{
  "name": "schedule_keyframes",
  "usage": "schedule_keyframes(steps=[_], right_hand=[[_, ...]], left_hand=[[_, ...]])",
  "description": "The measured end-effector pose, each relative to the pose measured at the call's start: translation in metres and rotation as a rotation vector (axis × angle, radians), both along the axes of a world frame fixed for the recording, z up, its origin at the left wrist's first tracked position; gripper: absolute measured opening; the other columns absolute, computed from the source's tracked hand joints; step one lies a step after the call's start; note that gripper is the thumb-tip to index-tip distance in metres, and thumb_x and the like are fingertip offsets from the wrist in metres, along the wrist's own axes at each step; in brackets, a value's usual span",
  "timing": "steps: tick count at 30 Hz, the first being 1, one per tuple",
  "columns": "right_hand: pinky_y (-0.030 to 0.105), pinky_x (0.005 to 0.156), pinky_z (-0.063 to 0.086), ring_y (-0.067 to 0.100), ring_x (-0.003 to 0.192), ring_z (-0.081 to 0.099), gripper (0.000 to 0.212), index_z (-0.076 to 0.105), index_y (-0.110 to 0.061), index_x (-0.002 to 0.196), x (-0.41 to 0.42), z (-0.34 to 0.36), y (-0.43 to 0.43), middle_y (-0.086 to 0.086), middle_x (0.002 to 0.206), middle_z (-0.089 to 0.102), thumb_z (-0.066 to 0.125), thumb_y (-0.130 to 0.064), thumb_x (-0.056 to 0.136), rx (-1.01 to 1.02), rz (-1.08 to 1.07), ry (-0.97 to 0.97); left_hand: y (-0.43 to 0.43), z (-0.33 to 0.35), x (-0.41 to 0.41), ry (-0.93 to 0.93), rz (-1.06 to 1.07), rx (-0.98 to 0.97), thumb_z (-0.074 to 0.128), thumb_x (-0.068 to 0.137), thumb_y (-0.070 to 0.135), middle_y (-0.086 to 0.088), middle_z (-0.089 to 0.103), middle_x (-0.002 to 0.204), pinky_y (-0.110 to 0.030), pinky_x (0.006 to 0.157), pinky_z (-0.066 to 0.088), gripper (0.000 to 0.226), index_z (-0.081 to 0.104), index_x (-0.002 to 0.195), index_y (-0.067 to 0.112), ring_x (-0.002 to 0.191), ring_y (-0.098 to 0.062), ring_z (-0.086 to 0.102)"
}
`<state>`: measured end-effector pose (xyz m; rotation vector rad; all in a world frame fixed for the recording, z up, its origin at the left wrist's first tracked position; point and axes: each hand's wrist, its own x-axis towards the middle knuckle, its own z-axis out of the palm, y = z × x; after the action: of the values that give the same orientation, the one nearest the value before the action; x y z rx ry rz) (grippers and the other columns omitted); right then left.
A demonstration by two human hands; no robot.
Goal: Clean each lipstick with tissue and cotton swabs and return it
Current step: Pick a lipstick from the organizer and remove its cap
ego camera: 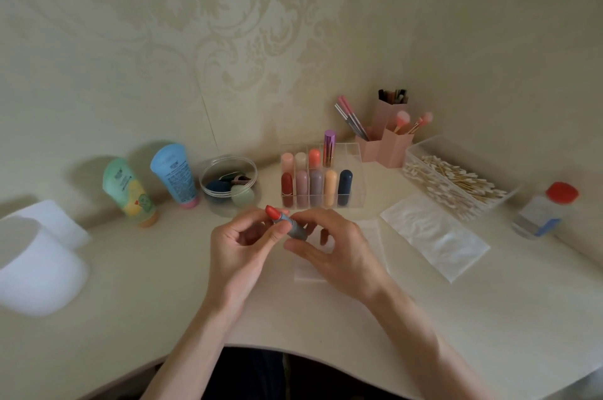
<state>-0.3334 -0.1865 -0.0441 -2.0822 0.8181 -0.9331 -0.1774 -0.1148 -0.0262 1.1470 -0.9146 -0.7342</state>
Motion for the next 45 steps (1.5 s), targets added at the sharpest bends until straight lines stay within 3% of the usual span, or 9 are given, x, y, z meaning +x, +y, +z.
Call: schedule_keyframes(steps=[3,6,9,12,15,22,28,37,45], right_hand=[[0.013,0.078,0.042,0.006,0.094,0.059,0.027,0.079,-0.023,0.112,0.004,0.005,-0.002,-0.014,0.102,0.066,0.084,-0.033,0.088,-0.137,-0.053,0.032],[0.011,0.073,0.042,0.005,0.084,0.06,0.021,0.079,-0.021,0.109,0.01,0.009,-0.004,-0.013,0.093,0.068,0.083,-0.029,0.09,-0.193,-0.042,0.048],[0.007,0.071,0.045,-0.003,0.085,0.065,0.025,0.077,-0.021,0.113,0.015,0.014,-0.007,-0.018,0.094,0.073,0.084,-0.024,0.089,-0.078,-0.135,0.007],[0.009,0.072,0.047,-0.002,0.087,0.068,0.022,0.074,-0.023,0.108,0.027,0.017,-0.015,-0.018,0.095,0.073,0.084,-0.024,0.088,0.061,-0.227,0.015],[0.013,0.075,0.05,0.0,0.086,0.066,0.021,0.074,-0.023,0.106,0.043,0.017,-0.016,-0.018,0.094,0.07,0.084,-0.026,0.088,0.092,-0.238,0.056],[0.028,0.084,0.057,0.005,0.089,0.067,0.024,0.075,-0.023,0.11,0.058,0.011,-0.013,-0.015,0.092,0.07,0.084,-0.028,0.088,0.086,-0.267,0.111],[0.028,0.08,0.057,0.004,0.087,0.065,0.022,0.075,-0.023,0.107,0.06,0.008,-0.013,-0.014,0.093,0.071,0.083,-0.026,0.086,0.087,-0.288,0.109],[0.016,0.077,0.05,0.007,0.09,0.063,0.026,0.074,-0.023,0.11,0.06,0.006,-0.013,-0.013,0.093,0.066,0.083,-0.027,0.087,0.089,-0.296,0.139],[0.023,0.085,0.054,0.006,0.092,0.064,0.036,0.074,-0.02,0.121,0.052,0.009,-0.012,-0.013,0.099,0.067,0.085,-0.024,0.086,0.084,-0.287,0.107]], left_hand=[[-0.001,-0.003,0.002,-0.071,0.037,0.003,0.085,0.075,0.027,-0.026,0.072,0.089,-0.037,0.08,0.05,0.015,0.083,0.089,0.024,0.081,-0.023,0.063],[0.0,-0.004,0.007,-0.07,0.044,0.006,0.085,0.072,0.03,-0.007,0.073,0.079,-0.027,0.075,0.051,0.025,0.083,0.096,0.032,0.075,-0.016,0.062],[0.007,-0.003,0.017,-0.137,0.102,0.011,0.086,0.076,0.025,0.003,0.06,0.076,-0.016,0.062,0.041,0.037,0.078,0.112,0.026,0.064,-0.011,0.048],[0.012,-0.005,0.033,-0.198,0.225,0.03,0.084,0.084,0.016,0.006,0.058,0.072,-0.014,0.053,0.032,0.023,0.077,0.105,0.023,0.055,-0.011,0.042],[0.01,-0.009,0.047,-0.272,0.25,0.101,0.085,0.083,0.017,0.012,0.059,0.072,-0.013,0.054,0.035,0.021,0.077,0.102,0.024,0.053,-0.005,0.047],[0.003,-0.018,0.056,-0.379,0.27,0.189,0.089,0.08,0.022,0.001,0.066,0.081,-0.013,0.056,0.04,0.025,0.076,0.102,0.027,0.062,-0.016,0.06],[-0.004,-0.029,0.059,-0.437,0.289,0.274,0.09,0.079,0.026,0.008,0.067,0.08,-0.017,0.06,0.044,0.029,0.075,0.102,0.032,0.063,-0.012,0.061],[-0.004,-0.031,0.061,-0.461,0.292,0.291,0.09,0.078,0.027,0.008,0.069,0.083,-0.022,0.064,0.048,0.032,0.074,0.104,0.032,0.067,-0.011,0.062],[0.01,-0.024,0.051,-0.513,0.335,0.183,0.085,0.084,0.028,0.01,0.066,0.084,-0.016,0.061,0.045,0.02,0.074,0.1,0.032,0.068,-0.016,0.062]])
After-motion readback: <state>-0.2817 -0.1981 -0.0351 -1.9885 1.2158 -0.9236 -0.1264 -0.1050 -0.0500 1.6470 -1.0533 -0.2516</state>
